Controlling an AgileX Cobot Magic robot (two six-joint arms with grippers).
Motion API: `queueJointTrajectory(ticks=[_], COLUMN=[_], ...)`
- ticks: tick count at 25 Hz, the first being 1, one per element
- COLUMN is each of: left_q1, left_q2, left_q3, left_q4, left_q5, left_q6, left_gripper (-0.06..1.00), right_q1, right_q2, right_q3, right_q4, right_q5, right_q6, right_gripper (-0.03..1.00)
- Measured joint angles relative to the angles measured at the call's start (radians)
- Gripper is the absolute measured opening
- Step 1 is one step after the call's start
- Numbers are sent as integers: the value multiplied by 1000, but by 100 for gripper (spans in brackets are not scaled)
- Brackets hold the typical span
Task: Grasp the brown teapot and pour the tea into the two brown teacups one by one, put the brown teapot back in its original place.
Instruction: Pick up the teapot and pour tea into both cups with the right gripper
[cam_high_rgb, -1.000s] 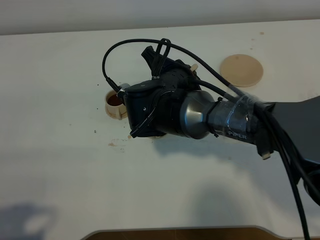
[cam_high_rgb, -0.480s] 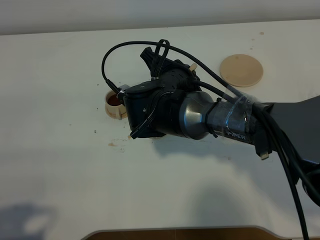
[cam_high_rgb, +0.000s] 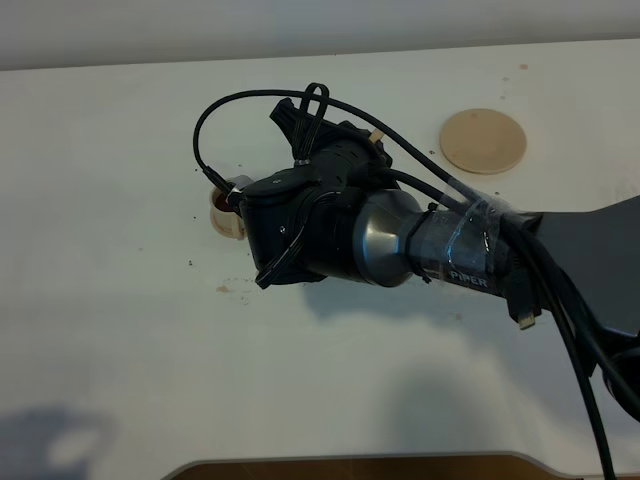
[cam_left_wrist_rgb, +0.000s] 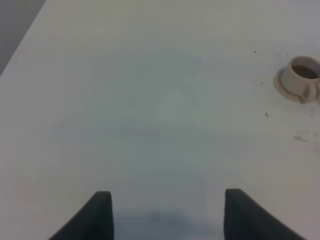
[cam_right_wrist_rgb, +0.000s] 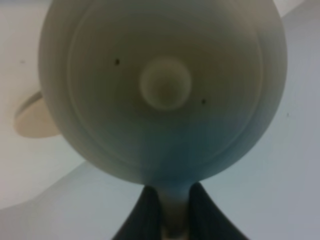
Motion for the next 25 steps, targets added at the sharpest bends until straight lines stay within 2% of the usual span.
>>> queueJointTrajectory(ticks=[25], left_q1=[0], left_q2=[0], left_q3=[0], left_q4=[0], left_q5=[0], left_q6=[0], left_gripper=[50], right_q1=[17], right_q2=[0], right_q3=[0], right_q4=[-50], right_q5=[0], right_q6=[-33], right_gripper=[12])
